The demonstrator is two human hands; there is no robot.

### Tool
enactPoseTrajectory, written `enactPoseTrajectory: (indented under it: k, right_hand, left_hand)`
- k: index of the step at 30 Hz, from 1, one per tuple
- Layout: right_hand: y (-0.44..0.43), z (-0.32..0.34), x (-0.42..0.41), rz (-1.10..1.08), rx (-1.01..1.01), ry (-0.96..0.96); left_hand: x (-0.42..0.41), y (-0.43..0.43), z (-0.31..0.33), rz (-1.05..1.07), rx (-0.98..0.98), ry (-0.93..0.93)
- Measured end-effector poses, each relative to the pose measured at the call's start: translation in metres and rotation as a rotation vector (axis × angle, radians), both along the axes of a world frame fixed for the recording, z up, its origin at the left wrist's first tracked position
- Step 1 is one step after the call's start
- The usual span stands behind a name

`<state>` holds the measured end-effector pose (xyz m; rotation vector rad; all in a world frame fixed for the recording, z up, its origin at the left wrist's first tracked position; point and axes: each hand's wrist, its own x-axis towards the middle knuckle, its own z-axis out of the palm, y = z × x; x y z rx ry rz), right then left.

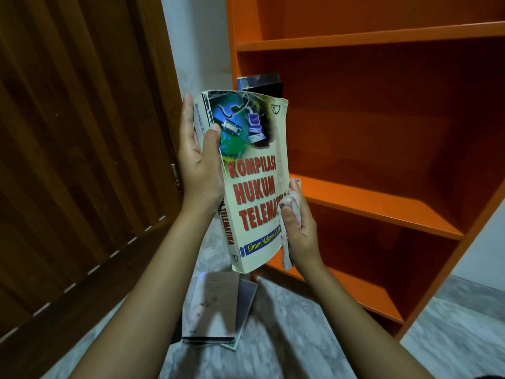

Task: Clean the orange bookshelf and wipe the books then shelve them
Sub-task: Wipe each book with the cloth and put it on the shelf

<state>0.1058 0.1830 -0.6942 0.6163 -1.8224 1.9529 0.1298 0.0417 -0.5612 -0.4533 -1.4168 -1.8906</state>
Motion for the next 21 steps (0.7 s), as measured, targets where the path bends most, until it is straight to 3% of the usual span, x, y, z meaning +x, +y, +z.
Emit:
enactPoseTrajectory:
  k: [7,14,18,21]
  right_hand:
    - [0.023,-0.003,-0.029,-0.051,-0.025,-0.067]
    - [0.069,0.032,-0.093,-0.346,-0.198,0.017]
    - [0.075,0.051,-0.14,-0.451,-0.085,0.092]
    - [0.066,0.043,-0.177,-0.527,0.044,0.011]
  left_hand:
    - [-0.027,0.012,0.006,0.002,-0.03,0.058]
    - [-0.093,0.041,0.011,0.171,-0.139,0.102]
    - [-0.148,0.053,0.004,0.273,-0.223,0.141]
    - [-0.183,0.065,-0.009,0.334,-0.278,0.152]
